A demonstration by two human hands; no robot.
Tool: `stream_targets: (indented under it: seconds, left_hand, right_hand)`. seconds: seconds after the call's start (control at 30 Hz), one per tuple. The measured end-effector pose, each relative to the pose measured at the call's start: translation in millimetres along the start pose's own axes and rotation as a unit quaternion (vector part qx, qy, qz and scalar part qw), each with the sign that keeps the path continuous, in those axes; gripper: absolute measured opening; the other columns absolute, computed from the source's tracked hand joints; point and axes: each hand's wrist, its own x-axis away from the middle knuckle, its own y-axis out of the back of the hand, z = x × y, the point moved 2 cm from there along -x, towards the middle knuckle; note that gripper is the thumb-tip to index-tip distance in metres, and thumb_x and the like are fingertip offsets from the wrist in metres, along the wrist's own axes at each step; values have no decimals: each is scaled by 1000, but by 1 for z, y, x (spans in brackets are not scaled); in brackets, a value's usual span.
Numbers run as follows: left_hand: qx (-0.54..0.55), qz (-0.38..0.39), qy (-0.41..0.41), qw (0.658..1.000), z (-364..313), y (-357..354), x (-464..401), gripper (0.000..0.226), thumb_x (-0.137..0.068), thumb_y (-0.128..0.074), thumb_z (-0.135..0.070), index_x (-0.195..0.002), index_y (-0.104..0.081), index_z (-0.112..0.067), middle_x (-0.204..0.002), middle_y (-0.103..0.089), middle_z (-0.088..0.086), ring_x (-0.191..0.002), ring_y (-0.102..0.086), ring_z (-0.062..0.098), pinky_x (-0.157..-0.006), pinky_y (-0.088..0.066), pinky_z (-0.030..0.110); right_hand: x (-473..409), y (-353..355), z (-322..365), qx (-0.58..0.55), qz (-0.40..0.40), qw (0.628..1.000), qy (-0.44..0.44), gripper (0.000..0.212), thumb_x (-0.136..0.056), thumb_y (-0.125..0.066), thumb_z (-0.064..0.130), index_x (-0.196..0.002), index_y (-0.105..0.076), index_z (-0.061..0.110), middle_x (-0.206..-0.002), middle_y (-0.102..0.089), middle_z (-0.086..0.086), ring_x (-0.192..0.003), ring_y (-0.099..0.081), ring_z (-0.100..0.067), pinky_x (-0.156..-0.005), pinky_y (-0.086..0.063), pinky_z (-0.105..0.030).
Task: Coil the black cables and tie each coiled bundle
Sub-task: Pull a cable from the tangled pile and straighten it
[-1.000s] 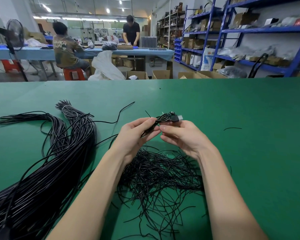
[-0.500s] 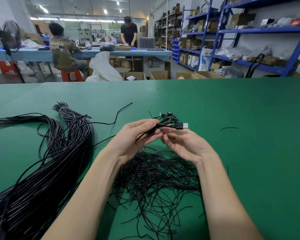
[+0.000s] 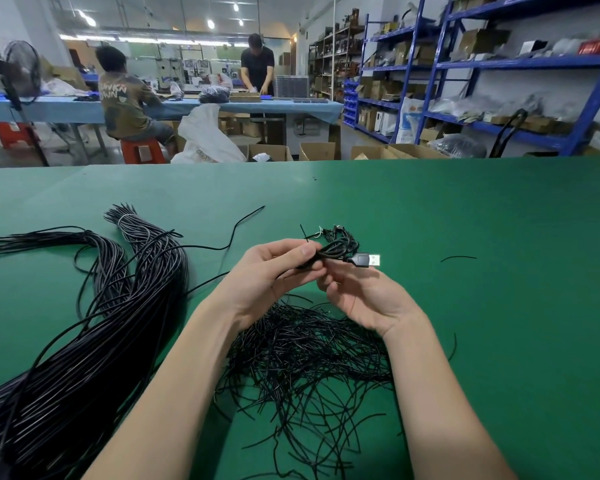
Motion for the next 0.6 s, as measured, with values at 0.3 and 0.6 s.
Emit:
stream_targets:
  seconds: [0.3, 0.6]
  left_hand:
    - [-434, 11, 10, 901, -17, 8, 10, 10, -77, -85, -25, -86, -82, -22, -90, -78, 5, -88, -70, 27, -92, -54, 42]
    - [-553, -173, -106, 808, -13, -10, 0, 5, -75, -85, -20, -78, -82, -23, -60, -67, -19, -54, -59, -12, -53, -39, 2]
  right_hand:
    - [-1, 13, 22, 378, -78, 922, -35, 12, -70, -84, 24, -80, -82, 17, -75, -70, -3, -66, -50, -11, -57, -32, -24]
    - [-12, -28, 40, 668, -236, 686, 167, 16, -74, -79, 30, -63, -77, 41, -68, -72, 17, -71, -63, 1, -54, -40, -15]
